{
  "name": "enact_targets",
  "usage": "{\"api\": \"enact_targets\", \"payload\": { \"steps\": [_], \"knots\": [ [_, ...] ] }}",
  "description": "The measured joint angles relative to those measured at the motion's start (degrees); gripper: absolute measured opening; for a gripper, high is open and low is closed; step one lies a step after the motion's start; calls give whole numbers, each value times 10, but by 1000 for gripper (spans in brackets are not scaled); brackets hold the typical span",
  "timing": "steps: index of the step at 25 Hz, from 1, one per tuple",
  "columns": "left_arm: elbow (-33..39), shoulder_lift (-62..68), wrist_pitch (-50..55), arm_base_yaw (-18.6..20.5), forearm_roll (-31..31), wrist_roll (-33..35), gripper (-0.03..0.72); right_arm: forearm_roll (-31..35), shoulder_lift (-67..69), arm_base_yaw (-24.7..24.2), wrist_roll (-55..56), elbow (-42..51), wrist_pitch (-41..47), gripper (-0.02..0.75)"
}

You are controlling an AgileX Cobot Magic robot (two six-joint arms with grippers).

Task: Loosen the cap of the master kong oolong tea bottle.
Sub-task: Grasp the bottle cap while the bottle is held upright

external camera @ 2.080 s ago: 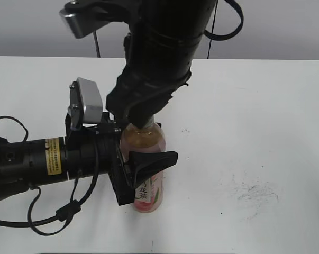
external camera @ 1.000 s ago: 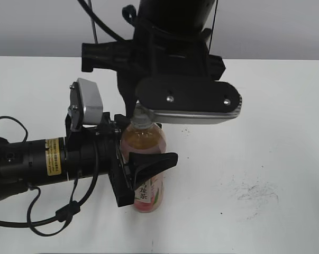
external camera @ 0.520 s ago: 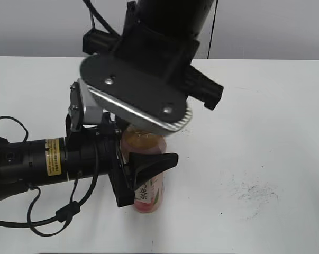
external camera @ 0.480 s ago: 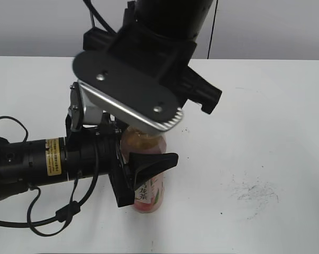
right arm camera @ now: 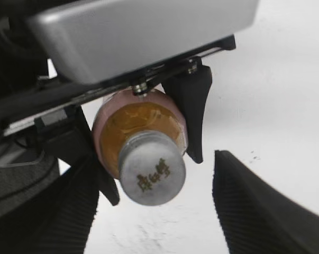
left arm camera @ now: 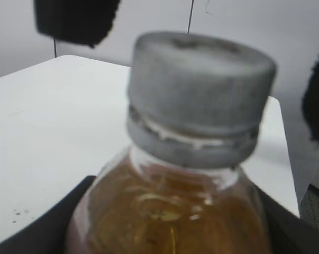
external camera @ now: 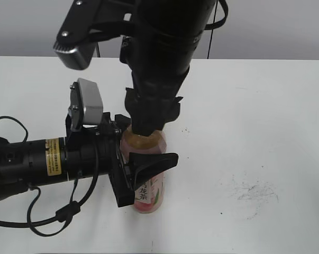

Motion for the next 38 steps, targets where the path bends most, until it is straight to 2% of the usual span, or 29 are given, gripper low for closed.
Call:
{"api": "enact_targets", "payload": {
  "steps": [8, 12, 17, 21, 23, 27, 30, 38],
  "knots": [
    [0, 0, 0, 0, 0, 0, 445, 3, 0, 0, 368, 0, 1, 470],
    [0, 0, 0, 0, 0, 0, 445, 3, 0, 0, 512, 0, 1, 470],
    [0, 0, 0, 0, 0, 0, 445, 3, 0, 0, 565, 0, 1, 447],
    [0, 0, 1, 0, 0, 0, 445, 3, 0, 0, 564, 0, 1, 327],
    [0, 0, 1, 0, 0, 0, 445, 5, 0, 0, 540, 0, 1, 268],
    [0, 0, 1, 0, -1, 0, 445, 6, 0, 0, 426, 0, 1, 268],
    [0, 0, 1, 0, -1, 0, 445, 6, 0, 0, 250, 0, 1, 268],
    [0, 0, 1, -1, 1, 2, 445, 7, 0, 0, -352, 0, 1, 268]
  ]
}}
